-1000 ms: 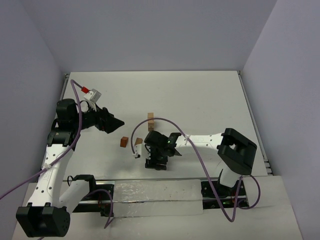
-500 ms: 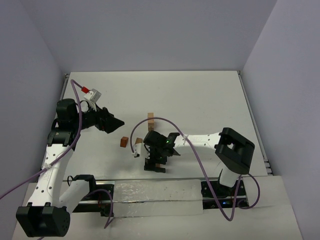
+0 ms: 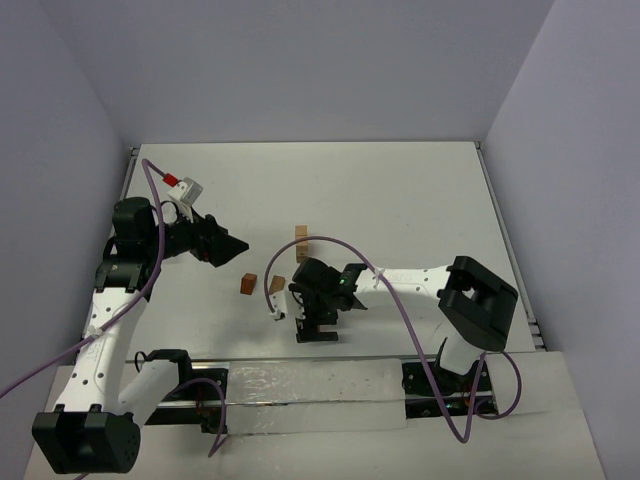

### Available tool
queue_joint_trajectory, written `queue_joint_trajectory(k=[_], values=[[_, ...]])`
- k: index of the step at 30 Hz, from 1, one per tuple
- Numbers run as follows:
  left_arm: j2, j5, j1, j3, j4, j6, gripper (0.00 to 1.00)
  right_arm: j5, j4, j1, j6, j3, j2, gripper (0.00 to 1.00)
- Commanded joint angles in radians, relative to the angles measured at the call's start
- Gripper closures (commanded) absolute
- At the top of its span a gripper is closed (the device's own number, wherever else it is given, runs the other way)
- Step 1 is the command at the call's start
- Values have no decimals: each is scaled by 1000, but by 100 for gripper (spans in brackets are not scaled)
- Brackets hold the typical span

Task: Build the wood block tower

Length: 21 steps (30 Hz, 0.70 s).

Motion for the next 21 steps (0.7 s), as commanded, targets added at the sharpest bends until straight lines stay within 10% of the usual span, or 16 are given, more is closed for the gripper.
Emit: queue_joint_trajectory(k=[1, 21], values=[[-1, 0, 8, 37, 4, 10, 1, -31, 31, -10, -80, -7, -40, 0], [0, 5, 8, 27, 13, 11, 1, -42, 32, -9, -76, 21, -28, 8]])
